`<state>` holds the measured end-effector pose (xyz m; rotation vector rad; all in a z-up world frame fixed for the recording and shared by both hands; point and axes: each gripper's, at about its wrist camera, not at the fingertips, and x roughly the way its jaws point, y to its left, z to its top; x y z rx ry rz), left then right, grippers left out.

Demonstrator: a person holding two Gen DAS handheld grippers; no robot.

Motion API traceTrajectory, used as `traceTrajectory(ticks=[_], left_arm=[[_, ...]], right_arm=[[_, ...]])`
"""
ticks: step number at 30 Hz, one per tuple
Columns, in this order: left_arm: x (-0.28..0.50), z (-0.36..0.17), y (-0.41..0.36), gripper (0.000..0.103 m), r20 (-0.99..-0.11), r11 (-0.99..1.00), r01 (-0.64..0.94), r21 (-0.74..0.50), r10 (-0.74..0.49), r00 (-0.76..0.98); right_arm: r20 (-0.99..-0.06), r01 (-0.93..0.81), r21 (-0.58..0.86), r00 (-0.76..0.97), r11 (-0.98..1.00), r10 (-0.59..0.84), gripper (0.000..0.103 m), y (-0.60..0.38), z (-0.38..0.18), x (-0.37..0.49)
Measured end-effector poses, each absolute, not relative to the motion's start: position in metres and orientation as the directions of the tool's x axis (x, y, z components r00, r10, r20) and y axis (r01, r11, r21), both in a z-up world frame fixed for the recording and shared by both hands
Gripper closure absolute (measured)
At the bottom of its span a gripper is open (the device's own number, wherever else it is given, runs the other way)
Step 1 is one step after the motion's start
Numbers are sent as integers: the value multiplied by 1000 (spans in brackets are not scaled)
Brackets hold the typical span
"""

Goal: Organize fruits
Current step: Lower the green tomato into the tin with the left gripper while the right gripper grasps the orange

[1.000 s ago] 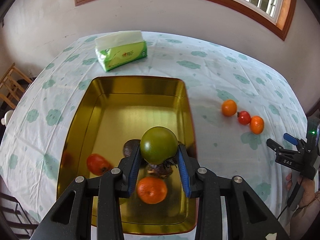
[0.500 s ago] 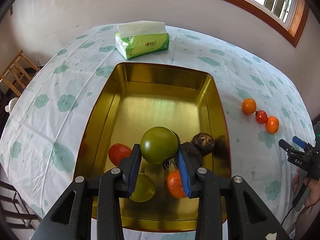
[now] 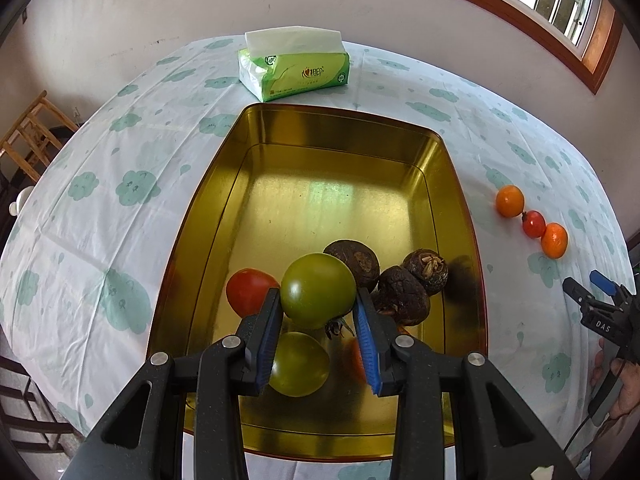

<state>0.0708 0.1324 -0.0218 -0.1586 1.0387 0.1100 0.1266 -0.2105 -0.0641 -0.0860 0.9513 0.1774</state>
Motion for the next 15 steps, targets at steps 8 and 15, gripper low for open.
traceTrajectory(ticks=[8,15], left_arm=[[71,-26,133,71,-867,983,-164,-87,6,498],[71,-29,132,71,-869,983,-157,-91,-2,494]], right_arm=[[-808,-267,-24,573,963,139,1,-173,-62,121],[-797,-298,-8,579,955,174,25,-154,-58,127]])
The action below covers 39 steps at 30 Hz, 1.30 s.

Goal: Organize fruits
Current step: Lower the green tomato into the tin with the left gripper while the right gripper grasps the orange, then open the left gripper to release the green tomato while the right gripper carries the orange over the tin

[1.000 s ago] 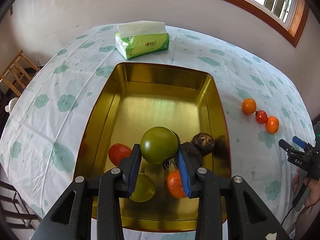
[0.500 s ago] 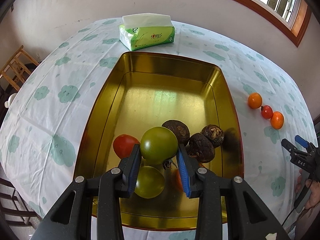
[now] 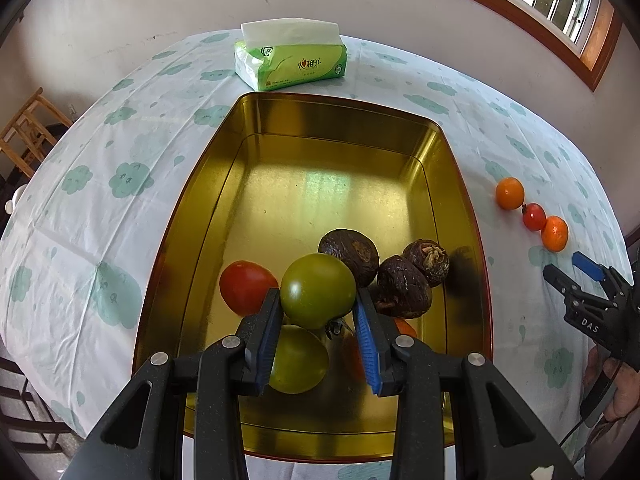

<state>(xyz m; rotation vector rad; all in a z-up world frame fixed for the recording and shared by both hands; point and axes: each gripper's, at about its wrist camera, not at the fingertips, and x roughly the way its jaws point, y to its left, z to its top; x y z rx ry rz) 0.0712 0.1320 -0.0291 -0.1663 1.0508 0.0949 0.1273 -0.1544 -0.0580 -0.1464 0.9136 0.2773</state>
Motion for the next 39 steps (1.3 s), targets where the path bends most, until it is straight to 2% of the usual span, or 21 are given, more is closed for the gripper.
traceTrajectory(ticks=[2,9,22,34,39], left_arm=[[71,-29,132,71,-870,984,-156,-91,-2,494],[71,-32,133,71,-870,984,-150,-94,-8,493],[71,-33,129,70,-868,988,-137,-74,4,497],[71,-34,130,69,-870,989,-130,-69,4,493],[71,-33,130,65,-871,989,-130,-72,1,492]], right_arm=[[-797,-308,8,572,951,192,33,-150,-57,130],[-792,-316,21,574,949,209,48,-138,-55,141],[-793,-282,35,576,959,198,65,-139,-54,154],[-793,-280,42,575,959,202,66,-138,-53,149],[-787,-277,53,579,959,211,67,-139,-48,143]])
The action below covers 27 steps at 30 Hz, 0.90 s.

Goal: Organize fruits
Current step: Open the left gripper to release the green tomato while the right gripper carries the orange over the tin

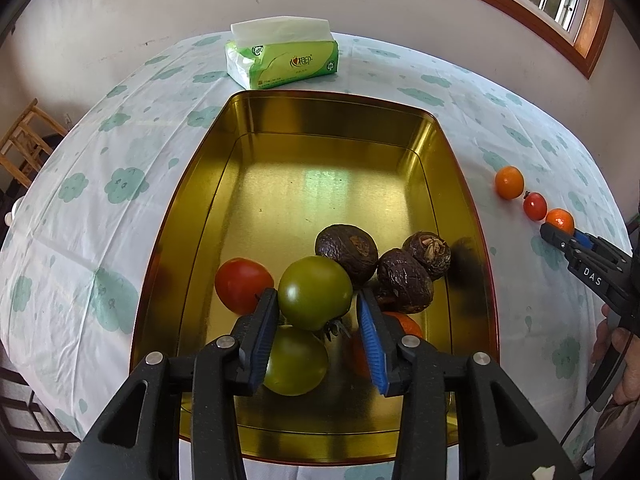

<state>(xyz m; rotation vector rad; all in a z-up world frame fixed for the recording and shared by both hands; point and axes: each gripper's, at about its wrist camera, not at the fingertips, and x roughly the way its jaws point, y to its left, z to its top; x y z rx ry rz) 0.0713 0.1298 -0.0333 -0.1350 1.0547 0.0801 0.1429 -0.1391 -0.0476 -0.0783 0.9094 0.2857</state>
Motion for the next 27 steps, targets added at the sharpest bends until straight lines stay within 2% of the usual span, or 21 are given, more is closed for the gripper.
traceTrajectory(ticks=[14,20,27], left_arm=[[64,-20,131,50,-855,984,-130,-119,-34,517],[57,-3,137,43,-824,984,-123,-131,-39,565],[45,10,162,38,-804,977,-182,-109,21,594]], right_arm=[[-745,-334,104,598,937,296,67,-122,-11,121],[-717,-423,127,587,897,378,67,-86,7,108],[-700,-546,137,537,827,471,67,-29,17,92]])
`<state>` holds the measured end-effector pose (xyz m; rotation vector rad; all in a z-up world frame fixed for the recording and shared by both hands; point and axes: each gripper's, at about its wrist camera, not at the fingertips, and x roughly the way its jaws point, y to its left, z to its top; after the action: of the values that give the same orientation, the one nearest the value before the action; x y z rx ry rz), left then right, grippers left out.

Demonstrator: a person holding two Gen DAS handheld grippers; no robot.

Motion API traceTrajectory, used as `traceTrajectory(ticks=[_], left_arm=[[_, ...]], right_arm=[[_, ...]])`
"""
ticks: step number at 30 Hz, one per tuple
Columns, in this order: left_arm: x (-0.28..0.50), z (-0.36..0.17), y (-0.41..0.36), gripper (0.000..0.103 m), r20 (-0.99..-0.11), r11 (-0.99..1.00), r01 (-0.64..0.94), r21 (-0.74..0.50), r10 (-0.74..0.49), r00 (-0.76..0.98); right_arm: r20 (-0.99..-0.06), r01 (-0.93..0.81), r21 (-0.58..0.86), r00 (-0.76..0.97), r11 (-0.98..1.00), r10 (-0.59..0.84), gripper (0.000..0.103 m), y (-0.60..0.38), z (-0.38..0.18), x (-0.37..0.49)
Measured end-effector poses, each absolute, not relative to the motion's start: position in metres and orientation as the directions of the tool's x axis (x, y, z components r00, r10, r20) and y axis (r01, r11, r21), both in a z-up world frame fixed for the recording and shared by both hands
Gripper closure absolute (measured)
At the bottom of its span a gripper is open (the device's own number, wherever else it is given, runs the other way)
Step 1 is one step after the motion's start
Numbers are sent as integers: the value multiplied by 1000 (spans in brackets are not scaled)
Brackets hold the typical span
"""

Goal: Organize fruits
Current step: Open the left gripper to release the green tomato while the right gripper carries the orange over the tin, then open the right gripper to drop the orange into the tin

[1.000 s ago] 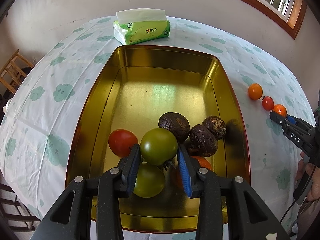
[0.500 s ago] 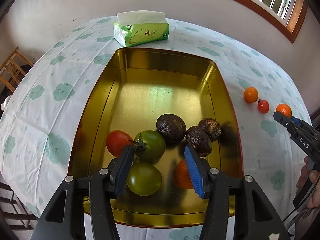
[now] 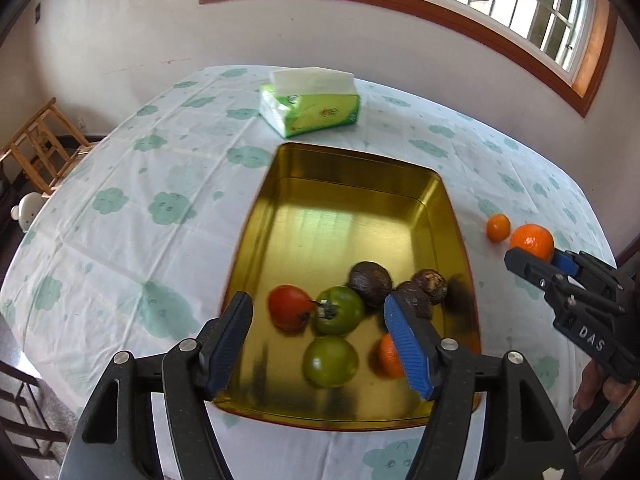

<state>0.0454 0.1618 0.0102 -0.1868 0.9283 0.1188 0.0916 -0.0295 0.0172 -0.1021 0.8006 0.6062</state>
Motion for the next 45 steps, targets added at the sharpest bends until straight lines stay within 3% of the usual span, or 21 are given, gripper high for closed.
traceTrajectory(ticks=[20,45], left_arm=[[17,5,213,36,-797,950,-308,-52,146,586],[17,-9,219,36,-849,938,-341,-62,130,513]], right_arm=[[-731,-693,154,400,705,553,67,66,-8,77],[-750,-719,119,387,685,537,66,84,-20,73]])
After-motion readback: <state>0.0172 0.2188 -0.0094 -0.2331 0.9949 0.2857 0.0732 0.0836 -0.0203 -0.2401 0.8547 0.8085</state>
